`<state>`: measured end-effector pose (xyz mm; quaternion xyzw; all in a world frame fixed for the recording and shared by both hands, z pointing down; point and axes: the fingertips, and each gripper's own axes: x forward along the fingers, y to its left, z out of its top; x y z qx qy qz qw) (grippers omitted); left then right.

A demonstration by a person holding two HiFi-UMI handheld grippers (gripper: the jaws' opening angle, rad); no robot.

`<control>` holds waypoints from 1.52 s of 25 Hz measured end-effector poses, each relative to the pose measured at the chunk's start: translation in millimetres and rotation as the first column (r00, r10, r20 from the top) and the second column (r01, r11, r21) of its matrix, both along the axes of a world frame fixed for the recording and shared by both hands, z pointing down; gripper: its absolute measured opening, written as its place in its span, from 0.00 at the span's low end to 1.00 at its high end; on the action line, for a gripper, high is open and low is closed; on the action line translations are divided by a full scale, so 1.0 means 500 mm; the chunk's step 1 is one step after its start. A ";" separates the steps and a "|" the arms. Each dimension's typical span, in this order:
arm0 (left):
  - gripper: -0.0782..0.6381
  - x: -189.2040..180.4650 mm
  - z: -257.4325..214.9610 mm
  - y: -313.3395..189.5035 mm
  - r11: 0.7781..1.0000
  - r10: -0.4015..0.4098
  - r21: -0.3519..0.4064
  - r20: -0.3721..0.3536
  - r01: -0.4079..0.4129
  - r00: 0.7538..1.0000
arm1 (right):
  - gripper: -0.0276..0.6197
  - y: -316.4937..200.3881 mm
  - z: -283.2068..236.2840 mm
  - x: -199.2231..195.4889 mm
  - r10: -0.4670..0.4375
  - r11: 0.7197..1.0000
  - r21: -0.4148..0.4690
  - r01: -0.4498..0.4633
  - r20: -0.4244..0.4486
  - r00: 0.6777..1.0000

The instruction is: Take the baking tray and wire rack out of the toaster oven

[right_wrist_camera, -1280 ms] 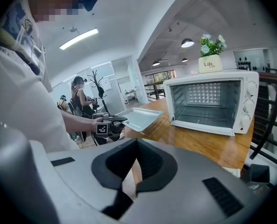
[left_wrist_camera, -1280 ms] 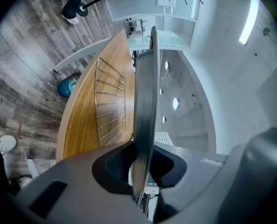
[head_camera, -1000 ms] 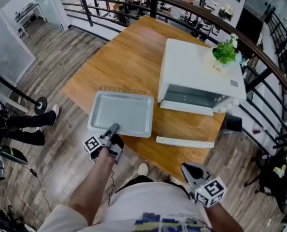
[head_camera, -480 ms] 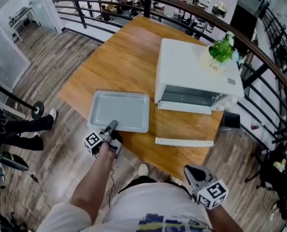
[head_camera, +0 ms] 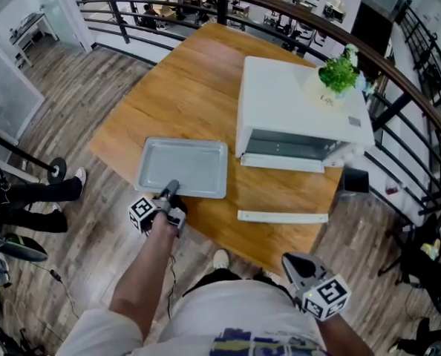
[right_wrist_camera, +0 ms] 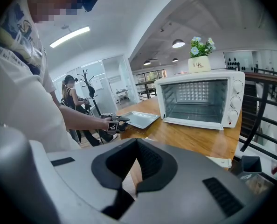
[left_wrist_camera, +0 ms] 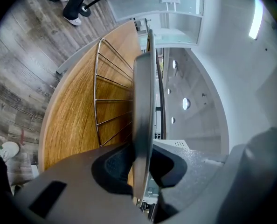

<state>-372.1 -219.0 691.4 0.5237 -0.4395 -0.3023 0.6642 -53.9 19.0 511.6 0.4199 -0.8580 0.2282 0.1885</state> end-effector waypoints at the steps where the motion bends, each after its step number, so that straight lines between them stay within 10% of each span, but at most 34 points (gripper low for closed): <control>1: 0.20 0.001 0.001 -0.001 1.000 0.000 -0.005 0.002 0.000 1.000 | 0.05 -0.001 0.000 -0.001 0.000 1.000 0.000 0.000 0.002 1.000; 17: 0.20 0.008 0.027 -0.002 0.979 0.041 -0.202 0.222 0.004 0.974 | 0.05 -0.013 0.005 0.016 0.008 1.000 0.006 -0.008 0.015 1.000; 38: 0.32 0.014 0.025 -0.006 0.928 0.072 -0.341 0.555 0.148 0.829 | 0.05 -0.019 -0.014 0.082 0.031 1.000 0.007 -0.031 0.018 0.999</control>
